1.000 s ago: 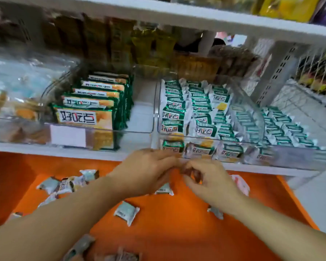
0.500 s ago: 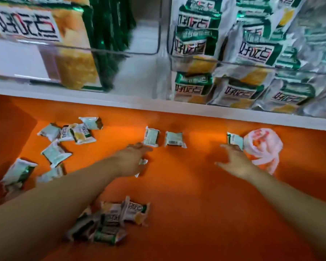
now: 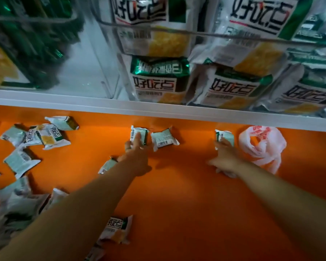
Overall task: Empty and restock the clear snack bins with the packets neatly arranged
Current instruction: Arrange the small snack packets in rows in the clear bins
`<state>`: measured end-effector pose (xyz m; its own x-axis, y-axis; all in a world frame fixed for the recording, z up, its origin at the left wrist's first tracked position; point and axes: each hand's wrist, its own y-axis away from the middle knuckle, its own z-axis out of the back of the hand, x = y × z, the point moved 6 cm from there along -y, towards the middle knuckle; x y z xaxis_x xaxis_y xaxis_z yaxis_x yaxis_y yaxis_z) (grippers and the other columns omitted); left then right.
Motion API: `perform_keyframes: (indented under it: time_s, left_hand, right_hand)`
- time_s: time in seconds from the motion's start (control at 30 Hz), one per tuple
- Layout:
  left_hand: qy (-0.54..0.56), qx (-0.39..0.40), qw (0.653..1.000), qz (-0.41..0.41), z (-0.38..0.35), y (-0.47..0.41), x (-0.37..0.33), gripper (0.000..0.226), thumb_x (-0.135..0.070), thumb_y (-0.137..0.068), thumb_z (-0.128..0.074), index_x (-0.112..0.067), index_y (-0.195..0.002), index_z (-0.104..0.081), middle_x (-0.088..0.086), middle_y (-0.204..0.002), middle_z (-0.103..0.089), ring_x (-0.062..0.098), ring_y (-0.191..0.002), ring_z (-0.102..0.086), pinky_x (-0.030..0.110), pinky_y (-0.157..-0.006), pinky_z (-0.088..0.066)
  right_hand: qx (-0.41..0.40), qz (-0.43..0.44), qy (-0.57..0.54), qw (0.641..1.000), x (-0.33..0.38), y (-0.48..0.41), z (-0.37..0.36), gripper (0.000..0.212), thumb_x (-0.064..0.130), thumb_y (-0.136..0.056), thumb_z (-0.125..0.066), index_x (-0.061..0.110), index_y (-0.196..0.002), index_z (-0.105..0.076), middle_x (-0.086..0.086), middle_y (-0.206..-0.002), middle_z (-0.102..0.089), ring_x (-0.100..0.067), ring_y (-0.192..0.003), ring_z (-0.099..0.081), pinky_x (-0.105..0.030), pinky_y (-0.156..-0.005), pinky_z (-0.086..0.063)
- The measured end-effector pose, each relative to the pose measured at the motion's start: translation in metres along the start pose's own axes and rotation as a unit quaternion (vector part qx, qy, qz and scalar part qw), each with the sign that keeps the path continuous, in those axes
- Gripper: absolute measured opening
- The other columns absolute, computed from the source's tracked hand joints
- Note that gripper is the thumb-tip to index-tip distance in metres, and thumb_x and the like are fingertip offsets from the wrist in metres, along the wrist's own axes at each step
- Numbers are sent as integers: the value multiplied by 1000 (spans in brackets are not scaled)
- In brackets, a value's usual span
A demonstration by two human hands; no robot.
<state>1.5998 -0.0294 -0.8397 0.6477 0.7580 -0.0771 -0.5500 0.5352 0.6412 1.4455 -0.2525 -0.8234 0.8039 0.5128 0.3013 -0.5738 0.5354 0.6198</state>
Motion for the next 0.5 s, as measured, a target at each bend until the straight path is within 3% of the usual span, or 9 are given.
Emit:
perform_keyframes:
  time_s: [0.07,0.13,0.2,0.27,0.33,0.4,0.5]
  left_hand:
    - [-6,-3,999,-41,-8,4,-16,82,-50,-89,-58,-40,-151,-5,15,-157,20,42,-145,-2,47,-115,-26]
    - [-12,-3,995,-104,-14,17,-34,80,-51,-88,-58,-37,-151,-9,15,-157,10,40,-145,-7,45,-113,-29]
    - [16,8,990,-143,-13,30,-45,75,-46,-88,-61,-33,-149,-19,9,-157,1,38,-140,-21,47,-108,-37]
    - [38,0,987,-157,-5,40,-44,75,-40,-89,-62,-30,-150,-20,6,-156,-9,35,-138,-27,48,-106,-39]
    - [9,-19,991,-135,6,45,-30,78,-40,-89,-63,-33,-151,-16,3,-159,-6,34,-143,-17,53,-110,-32]
    - [0,4,998,-59,10,43,4,90,-40,-85,-68,-40,-151,-7,1,-160,7,37,-146,3,61,-112,-23]
    - [9,77,997,18,-4,44,60,111,-37,-77,-77,-46,-148,8,7,-159,16,45,-143,10,56,-115,-20]
  right_hand:
    - [13,40,43,998,16,9,-11,87,28,-82,-72,23,-152,-20,-3,-161,1,-32,-136,-36,-46,-100,-46]
    - [42,86,64,993,36,21,-27,88,33,-80,-73,22,-151,-21,-4,-160,-3,-29,-143,-24,-52,-107,-38]
    - [65,124,57,988,55,33,-39,88,34,-80,-73,21,-150,-23,-3,-159,-9,-31,-142,-22,-51,-110,-33]
    - [77,144,25,986,68,41,-39,83,24,-81,-72,19,-149,-26,-5,-158,-17,-29,-139,-28,-42,-110,-34]
    - [73,155,-10,985,74,45,-29,75,16,-82,-71,16,-147,-32,-8,-153,-29,-25,-134,-37,-33,-104,-37]
    - [33,177,-2,984,77,48,-12,74,16,-83,-71,19,-146,-33,-6,-151,-32,-23,-134,-36,-29,-104,-33]
    - [4,169,111,979,70,40,4,94,26,-79,-74,30,-151,-15,-4,-158,-10,-31,-142,-14,-36,-111,-24]
